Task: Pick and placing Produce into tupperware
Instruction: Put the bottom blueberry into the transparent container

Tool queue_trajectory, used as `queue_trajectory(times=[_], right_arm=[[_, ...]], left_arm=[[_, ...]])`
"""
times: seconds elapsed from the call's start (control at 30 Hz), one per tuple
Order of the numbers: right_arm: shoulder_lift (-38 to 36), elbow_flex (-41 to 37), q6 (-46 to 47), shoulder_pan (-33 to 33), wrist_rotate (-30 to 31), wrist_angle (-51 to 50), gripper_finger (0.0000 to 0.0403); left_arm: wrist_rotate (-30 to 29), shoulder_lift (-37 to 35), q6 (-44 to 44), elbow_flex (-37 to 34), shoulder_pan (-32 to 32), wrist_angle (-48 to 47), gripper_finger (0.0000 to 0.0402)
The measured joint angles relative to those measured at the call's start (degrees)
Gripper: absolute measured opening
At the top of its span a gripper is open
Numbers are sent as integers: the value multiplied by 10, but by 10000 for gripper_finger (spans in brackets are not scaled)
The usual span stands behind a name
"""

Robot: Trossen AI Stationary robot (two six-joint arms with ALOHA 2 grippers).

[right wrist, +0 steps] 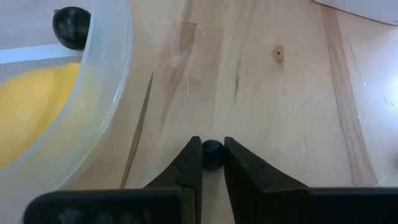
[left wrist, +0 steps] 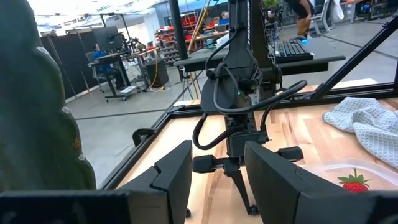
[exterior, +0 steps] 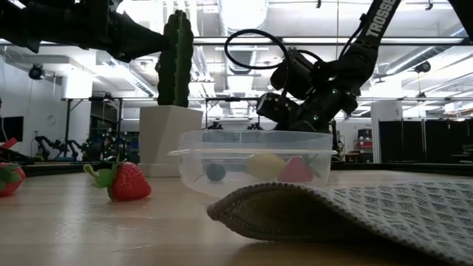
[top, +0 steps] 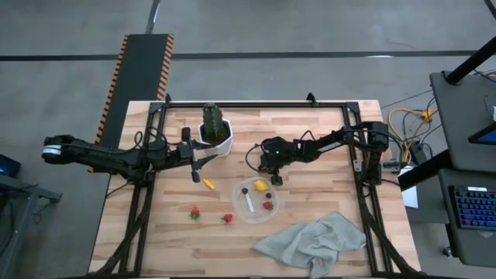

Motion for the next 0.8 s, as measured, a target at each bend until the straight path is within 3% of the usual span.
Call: queue_trajectory(times=[0.57, 0.8], right_arm=[[-73, 5, -8, 1, 24, -29, 33], [-108, 17, 4, 43, 23, -59, 33]], left_arm=[[0, 0, 0, 0, 0, 0, 135], [0, 0, 1, 0, 0, 0, 135]])
